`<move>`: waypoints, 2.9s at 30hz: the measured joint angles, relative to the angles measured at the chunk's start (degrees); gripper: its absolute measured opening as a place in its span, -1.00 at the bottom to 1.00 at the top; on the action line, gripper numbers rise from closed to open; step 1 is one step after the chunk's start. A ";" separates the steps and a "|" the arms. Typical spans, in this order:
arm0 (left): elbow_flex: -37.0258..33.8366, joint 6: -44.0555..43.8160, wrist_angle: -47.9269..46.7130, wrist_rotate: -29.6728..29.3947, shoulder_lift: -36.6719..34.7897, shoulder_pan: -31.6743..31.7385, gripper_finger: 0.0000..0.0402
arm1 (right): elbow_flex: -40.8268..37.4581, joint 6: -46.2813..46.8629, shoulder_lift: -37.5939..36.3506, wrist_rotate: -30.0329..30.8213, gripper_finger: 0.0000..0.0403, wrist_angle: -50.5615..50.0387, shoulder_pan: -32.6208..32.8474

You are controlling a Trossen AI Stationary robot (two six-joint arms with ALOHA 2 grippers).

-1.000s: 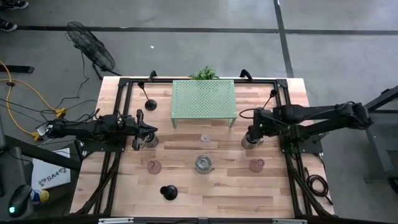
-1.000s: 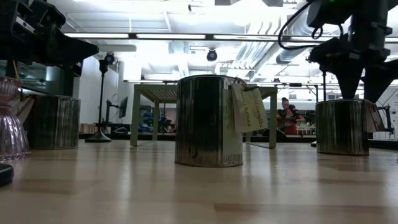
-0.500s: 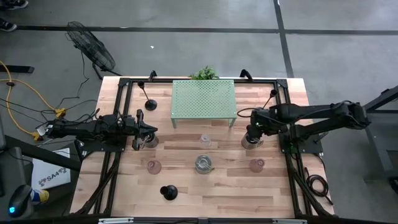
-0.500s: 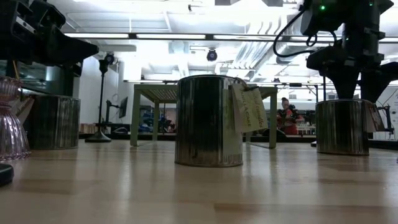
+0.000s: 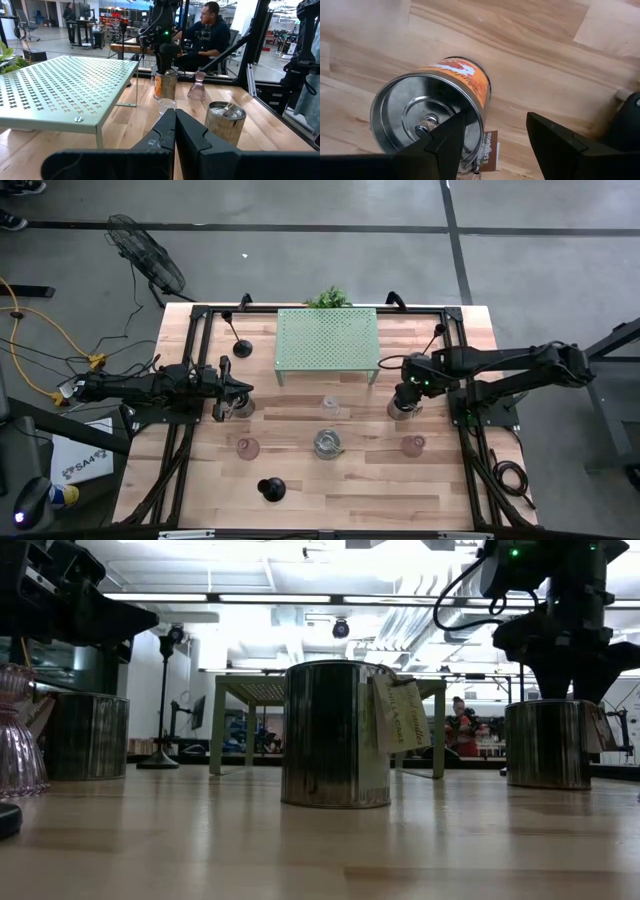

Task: Pick & Place candle stick holders
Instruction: Put the top right silver scented candle on the shelf

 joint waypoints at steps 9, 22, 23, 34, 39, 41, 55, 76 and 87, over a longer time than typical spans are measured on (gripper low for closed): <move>0.00 0.00 0.00 0.00 0.01 0.00 -1.00 | -0.80 -2.37 -0.11 0.16 0.02 0.51 -0.02; 0.00 0.01 0.01 0.00 0.01 -0.01 -1.00 | -0.80 -5.25 -0.07 0.60 -0.32 1.22 0.02; 0.00 0.01 0.00 0.00 0.00 0.00 -1.00 | -0.80 -5.29 -0.07 0.59 -0.36 1.42 0.02; 0.00 0.01 0.00 0.00 0.00 0.00 -1.00 | -0.80 -8.25 -0.04 0.08 -0.62 2.28 -0.02; 0.00 0.00 0.02 0.00 0.00 -0.02 -1.00 | -0.80 -9.03 -0.04 -0.36 -0.72 2.65 -0.02; 0.00 0.02 0.00 0.00 0.01 0.00 -1.00 | -0.80 -9.36 -0.04 -0.37 -0.76 2.65 -0.02; 0.00 0.01 0.01 0.00 0.01 0.00 -1.00 | -0.80 -9.43 -0.04 -0.35 -0.83 2.58 -0.04; 0.00 0.02 0.02 0.00 0.02 0.00 -1.00 | -0.71 -10.17 -0.07 -0.20 -0.97 2.34 -0.07; 0.00 0.01 0.00 0.00 0.00 0.00 -1.00 | -0.34 -10.41 -0.09 -1.06 -0.98 1.76 -1.05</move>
